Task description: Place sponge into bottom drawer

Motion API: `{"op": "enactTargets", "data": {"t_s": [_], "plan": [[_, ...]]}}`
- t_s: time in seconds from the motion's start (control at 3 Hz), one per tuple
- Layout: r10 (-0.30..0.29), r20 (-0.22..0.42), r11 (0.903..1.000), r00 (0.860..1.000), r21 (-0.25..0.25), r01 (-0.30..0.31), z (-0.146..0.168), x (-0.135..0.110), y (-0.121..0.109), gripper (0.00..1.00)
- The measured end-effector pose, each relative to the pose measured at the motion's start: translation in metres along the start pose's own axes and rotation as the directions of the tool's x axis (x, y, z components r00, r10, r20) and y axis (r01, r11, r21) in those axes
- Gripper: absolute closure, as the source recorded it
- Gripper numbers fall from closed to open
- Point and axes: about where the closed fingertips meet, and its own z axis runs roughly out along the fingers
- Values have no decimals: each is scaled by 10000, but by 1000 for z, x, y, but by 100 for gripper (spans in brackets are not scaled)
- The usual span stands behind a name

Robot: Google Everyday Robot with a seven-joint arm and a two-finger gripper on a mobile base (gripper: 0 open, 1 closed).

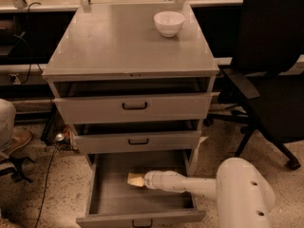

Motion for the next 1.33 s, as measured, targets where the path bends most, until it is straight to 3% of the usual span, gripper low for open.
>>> {"op": "enactTargets", "data": {"t_s": [0.33, 0.67, 1.0, 1.33], "plan": [[-58, 45, 9999, 10000, -143, 58, -4, 0, 0, 0], [-45, 107, 9999, 9999, 132, 44, -30, -2, -13, 0], [84, 406, 9973, 9991, 725, -113, -87, -2, -34, 0], [238, 906, 9945, 9956, 997, -328, -147, 3, -44, 0]]}}
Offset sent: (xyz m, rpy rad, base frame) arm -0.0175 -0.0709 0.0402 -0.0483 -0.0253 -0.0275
